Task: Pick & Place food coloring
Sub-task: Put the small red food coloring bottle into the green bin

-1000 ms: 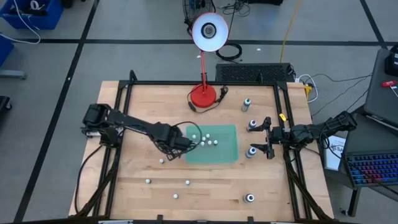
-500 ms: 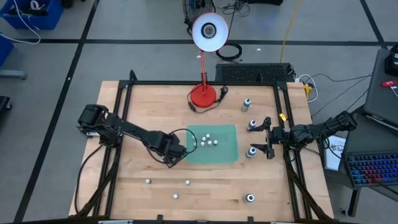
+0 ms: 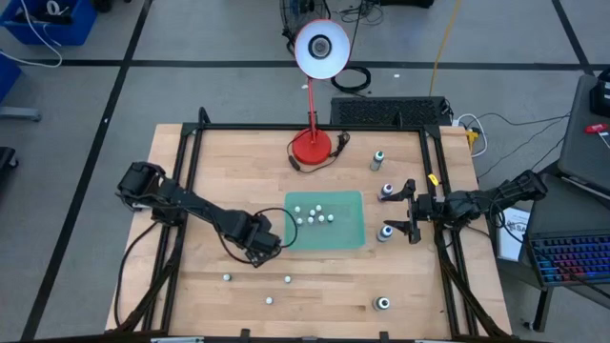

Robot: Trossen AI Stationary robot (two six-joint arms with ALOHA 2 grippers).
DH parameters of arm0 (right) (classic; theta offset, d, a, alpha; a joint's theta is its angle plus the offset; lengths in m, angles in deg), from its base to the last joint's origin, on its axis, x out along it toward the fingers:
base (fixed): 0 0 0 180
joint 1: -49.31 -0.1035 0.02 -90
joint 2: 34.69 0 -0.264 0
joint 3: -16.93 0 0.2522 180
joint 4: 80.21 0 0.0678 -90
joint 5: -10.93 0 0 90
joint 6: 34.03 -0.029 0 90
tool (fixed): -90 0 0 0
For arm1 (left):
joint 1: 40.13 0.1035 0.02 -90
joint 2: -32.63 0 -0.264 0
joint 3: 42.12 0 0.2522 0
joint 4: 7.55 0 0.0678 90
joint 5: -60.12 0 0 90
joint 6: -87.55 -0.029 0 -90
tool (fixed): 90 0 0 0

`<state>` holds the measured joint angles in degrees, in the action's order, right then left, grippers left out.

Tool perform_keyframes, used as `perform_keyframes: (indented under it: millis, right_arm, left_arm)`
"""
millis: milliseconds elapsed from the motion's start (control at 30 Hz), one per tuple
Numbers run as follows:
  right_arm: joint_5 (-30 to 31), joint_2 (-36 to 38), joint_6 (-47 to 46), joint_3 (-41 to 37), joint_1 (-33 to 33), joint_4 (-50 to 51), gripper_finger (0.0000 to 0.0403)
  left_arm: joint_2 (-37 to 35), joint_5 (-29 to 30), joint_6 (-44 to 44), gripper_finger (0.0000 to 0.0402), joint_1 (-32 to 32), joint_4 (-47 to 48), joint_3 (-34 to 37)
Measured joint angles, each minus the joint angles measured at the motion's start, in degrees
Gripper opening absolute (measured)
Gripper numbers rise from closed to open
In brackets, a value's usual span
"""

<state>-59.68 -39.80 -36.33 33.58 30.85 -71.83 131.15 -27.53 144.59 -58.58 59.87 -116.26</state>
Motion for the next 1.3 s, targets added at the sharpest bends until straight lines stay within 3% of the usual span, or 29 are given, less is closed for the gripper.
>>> perform_keyframes:
  millis: [633, 1300]
  right_arm:
    - [-0.01, 0.0, 0.0, 0.02, 0.0, 0.0, 0.0313]
    - [-0.01, 0.0, 0.01, 0.0, -0.02, 0.0, 0.0313]
  left_arm:
    - [0.0, -2.16, 3.36, 0.0183, -2.76, -0.21, 0.0]
    - [0.02, 0.74, 3.21, 0.0082, -2.74, -0.26, 0.0]
